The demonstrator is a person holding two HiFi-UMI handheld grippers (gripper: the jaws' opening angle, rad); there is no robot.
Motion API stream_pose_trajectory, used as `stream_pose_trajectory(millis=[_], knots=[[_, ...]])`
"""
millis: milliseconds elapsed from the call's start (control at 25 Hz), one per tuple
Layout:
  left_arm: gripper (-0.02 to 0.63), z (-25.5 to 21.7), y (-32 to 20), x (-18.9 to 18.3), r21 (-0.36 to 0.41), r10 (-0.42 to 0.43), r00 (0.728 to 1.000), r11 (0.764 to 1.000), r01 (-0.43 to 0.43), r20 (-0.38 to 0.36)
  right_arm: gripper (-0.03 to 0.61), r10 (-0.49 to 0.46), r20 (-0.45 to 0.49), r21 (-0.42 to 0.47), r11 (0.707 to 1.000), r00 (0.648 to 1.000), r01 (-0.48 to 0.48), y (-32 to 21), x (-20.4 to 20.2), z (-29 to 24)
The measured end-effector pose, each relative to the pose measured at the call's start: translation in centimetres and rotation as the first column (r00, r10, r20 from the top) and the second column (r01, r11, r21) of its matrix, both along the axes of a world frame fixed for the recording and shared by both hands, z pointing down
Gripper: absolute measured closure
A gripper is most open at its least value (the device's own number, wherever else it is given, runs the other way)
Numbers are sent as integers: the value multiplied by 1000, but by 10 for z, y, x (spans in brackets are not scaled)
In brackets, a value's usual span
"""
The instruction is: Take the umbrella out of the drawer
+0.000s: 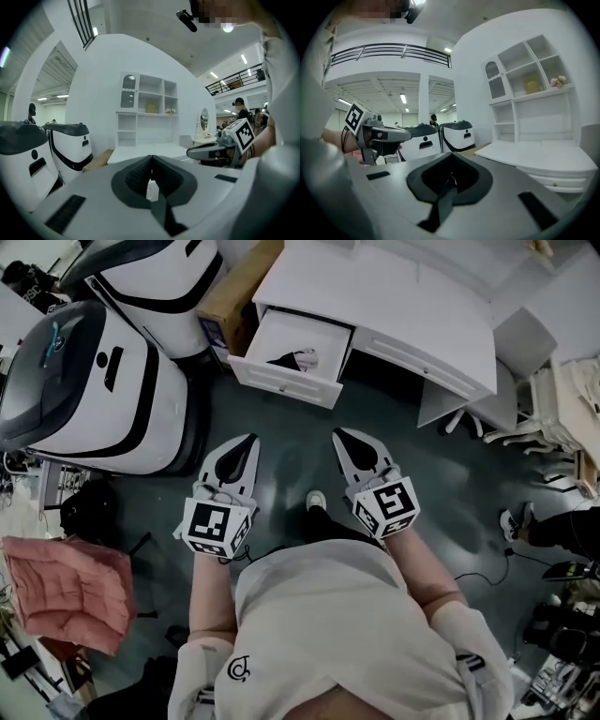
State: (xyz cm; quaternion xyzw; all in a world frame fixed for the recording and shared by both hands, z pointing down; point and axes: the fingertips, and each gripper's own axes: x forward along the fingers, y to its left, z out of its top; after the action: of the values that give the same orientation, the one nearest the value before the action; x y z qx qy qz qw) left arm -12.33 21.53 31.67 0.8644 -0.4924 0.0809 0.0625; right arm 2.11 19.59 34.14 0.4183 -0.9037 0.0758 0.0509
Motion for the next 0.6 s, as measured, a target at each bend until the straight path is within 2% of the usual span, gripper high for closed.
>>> stream_pose_trajectory(millis=[160, 320, 600], knots=[[601, 2, -56, 18, -4, -16, 1000, 1000, 16, -6, 572, -11, -1, 6, 1000, 1000, 11, -55, 18, -1], [601, 9, -97, 36, -6, -7, 1000, 1000, 7, 24, 572, -7, -19, 12, 1000, 1000, 8, -98, 36, 4], [601, 23, -152, 51, -40, 30, 999, 999, -28, 41, 572, 11, -41, 9, 1000, 999, -10, -145, 47, 13]])
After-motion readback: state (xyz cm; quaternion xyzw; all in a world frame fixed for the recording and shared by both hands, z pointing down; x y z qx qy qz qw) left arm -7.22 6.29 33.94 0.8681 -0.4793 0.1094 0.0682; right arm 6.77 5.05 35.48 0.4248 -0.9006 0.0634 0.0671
